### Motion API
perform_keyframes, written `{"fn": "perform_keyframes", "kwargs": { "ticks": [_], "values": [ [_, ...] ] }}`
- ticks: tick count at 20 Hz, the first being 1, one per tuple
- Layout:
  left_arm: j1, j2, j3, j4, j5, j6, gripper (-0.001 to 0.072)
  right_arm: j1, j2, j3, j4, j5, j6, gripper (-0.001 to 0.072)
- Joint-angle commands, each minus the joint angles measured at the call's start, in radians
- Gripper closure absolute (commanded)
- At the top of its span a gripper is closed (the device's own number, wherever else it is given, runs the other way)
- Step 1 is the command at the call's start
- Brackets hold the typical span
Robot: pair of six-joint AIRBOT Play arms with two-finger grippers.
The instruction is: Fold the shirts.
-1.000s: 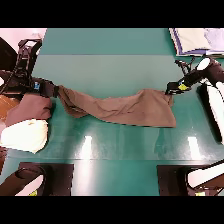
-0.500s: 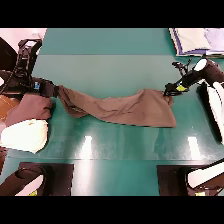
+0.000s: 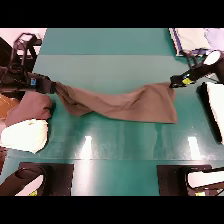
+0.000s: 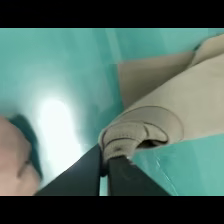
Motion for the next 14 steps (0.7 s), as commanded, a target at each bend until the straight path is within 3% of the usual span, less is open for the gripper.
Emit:
{"fn": "perform_keyframes", "kwargs": {
  "ticks": [1,7,10,12,14],
  "values": [
    [0.000,0.000,0.069,0.037,-0.006,0.000,0.0676,-0.029,0.108,0.001,-0.001,0.040,0.001,0.0694],
    [0.000,-0.002,0.094,0.014,-0.071,-0.001,0.0676,-0.071,0.184,-0.001,0.000,0.169,0.032,0.0694],
    [0.000,-0.002,0.094,-0.006,-0.091,-0.001,0.0676,-0.085,0.113,0.000,0.047,0.115,0.061,0.0677],
    [0.000,-0.002,0.094,-0.011,-0.100,-0.001,0.0675,-0.122,0.047,0.000,0.151,0.067,0.064,0.0176],
    [0.000,-0.002,0.094,-0.011,-0.114,0.000,0.0676,-0.169,-0.010,-0.001,0.265,0.076,0.073,0.0186]
  ]
}}
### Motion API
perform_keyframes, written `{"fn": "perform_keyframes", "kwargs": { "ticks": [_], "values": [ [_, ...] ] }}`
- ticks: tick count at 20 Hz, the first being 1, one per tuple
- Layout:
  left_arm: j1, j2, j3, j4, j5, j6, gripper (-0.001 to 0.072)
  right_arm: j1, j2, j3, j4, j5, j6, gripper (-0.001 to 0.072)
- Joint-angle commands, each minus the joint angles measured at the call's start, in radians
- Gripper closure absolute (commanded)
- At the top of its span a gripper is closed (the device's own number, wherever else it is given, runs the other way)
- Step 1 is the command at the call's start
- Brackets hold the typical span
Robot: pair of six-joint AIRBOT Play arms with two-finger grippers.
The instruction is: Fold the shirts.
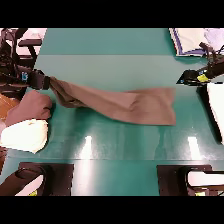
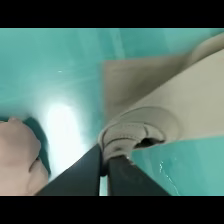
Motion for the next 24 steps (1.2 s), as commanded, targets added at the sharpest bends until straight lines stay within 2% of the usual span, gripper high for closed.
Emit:
{"fn": "perform_keyframes", "kwargs": {
  "ticks": [1,2,3,4,13,19,21,23,24],
  "values": [
    [0.000,0.000,0.002,-0.011,-0.032,0.000,0.0675,-0.066,-0.087,-0.001,0.167,0.009,0.016,0.0211],
    [0.000,0.000,0.002,-0.011,-0.036,0.000,0.0676,-0.079,-0.102,-0.001,0.173,0.039,0.016,0.0212],
    [0.000,0.000,0.002,-0.011,-0.033,0.000,0.0676,-0.081,-0.117,-0.002,0.170,0.064,0.015,0.0267],
    [0.000,0.000,0.002,-0.011,-0.023,0.000,0.0676,-0.077,-0.133,-0.003,0.169,0.068,0.014,0.0278],
    [0.000,0.000,0.002,-0.011,-0.002,-0.007,0.0675,0.060,-0.277,-0.003,0.167,0.056,0.002,0.0280],
    [0.000,0.000,0.002,-0.011,0.002,-0.007,0.0675,0.063,-0.289,-0.003,0.177,0.013,0.003,0.0285],
    [0.000,0.000,0.002,-0.011,0.008,-0.007,0.0676,0.074,-0.289,-0.003,0.204,0.008,0.002,0.0347],
    [0.000,0.000,0.002,-0.011,0.008,-0.007,0.0676,0.087,-0.288,-0.003,0.202,0.003,0.002,0.0349],
    [0.000,0.000,0.002,-0.011,0.007,-0.007,0.0675,0.087,-0.286,-0.003,0.202,0.003,0.002,0.0394]
  ]
}}
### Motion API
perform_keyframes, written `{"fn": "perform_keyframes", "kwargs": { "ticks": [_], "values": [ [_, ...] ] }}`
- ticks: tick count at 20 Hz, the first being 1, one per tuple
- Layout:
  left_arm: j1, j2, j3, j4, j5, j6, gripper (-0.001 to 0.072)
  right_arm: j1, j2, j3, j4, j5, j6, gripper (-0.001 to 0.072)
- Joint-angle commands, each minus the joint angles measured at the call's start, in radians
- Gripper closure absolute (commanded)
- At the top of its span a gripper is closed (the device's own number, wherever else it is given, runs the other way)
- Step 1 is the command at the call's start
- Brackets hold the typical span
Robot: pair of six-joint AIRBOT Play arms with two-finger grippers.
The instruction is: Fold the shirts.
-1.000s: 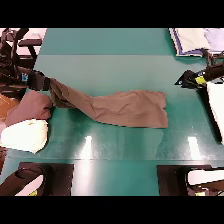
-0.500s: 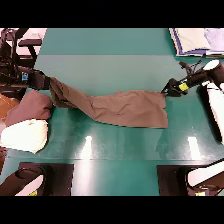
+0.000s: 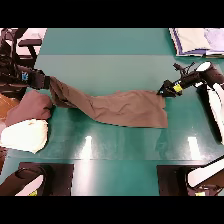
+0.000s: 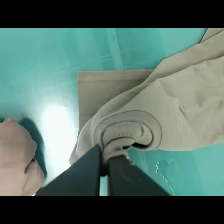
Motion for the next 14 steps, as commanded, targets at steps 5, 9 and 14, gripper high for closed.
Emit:
{"fn": "perform_keyframes", "kwargs": {
  "ticks": [5,9,14],
  "values": [
    [0.000,0.000,0.001,0.001,0.005,0.000,0.0675,0.010,0.031,0.000,0.007,-0.018,-0.003,0.0694],
    [0.000,0.012,0.028,0.071,0.032,-0.002,0.0676,0.008,0.156,0.008,0.007,-0.074,-0.018,0.0695],
    [0.000,0.060,0.328,0.179,0.025,-0.029,0.0676,-0.041,0.469,0.214,0.008,-0.012,-0.029,0.0694]
  ]
}}
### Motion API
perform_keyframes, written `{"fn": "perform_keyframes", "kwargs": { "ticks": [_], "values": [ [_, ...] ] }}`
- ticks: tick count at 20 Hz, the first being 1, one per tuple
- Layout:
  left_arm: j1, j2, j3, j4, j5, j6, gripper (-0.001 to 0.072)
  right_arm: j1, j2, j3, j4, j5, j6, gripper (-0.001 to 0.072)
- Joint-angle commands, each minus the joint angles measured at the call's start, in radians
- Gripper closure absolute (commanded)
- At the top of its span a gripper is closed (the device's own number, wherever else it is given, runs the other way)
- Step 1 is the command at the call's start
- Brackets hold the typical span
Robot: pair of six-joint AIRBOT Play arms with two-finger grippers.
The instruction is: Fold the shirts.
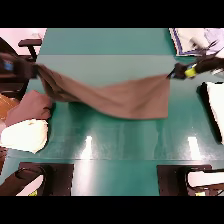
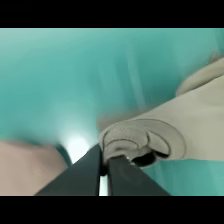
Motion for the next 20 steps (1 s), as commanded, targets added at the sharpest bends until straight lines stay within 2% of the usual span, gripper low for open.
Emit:
{"fn": "perform_keyframes", "kwargs": {
  "ticks": [1,6,8,11,13,15,18,20],
  "values": [
    [0.000,0.028,0.238,0.061,-0.008,-0.009,0.0676,-0.034,0.218,0.158,0.000,0.034,-0.007,0.0695],
    [0.000,0.028,0.636,0.039,-0.036,-0.020,0.0677,-0.106,0.497,0.410,-0.055,0.039,0.014,0.0695],
    [0.000,0.028,0.717,0.029,-0.020,-0.036,0.0677,-0.158,0.576,0.456,-0.129,0.045,0.058,0.0696],
    [0.000,0.028,0.750,-0.013,0.045,-0.036,0.0678,-0.280,0.661,0.414,-0.144,0.029,0.059,0.0696],
    [0.000,0.019,0.718,-0.010,0.045,-0.035,0.0678,-0.370,0.650,0.390,-0.092,0.058,0.063,0.0697],
    [0.000,0.003,0.588,0.003,0.000,-0.035,0.0677,-0.396,0.581,0.391,-0.014,0.102,0.063,0.0697],
    [0.000,-0.048,0.284,-0.016,-0.046,-0.036,0.0676,-0.293,0.402,0.390,0.014,0.192,0.063,0.0697],
    [0.000,-0.118,0.082,-0.050,-0.032,-0.036,0.0676,-0.187,0.251,0.390,-0.053,0.255,0.069,0.0696]
  ]
}}
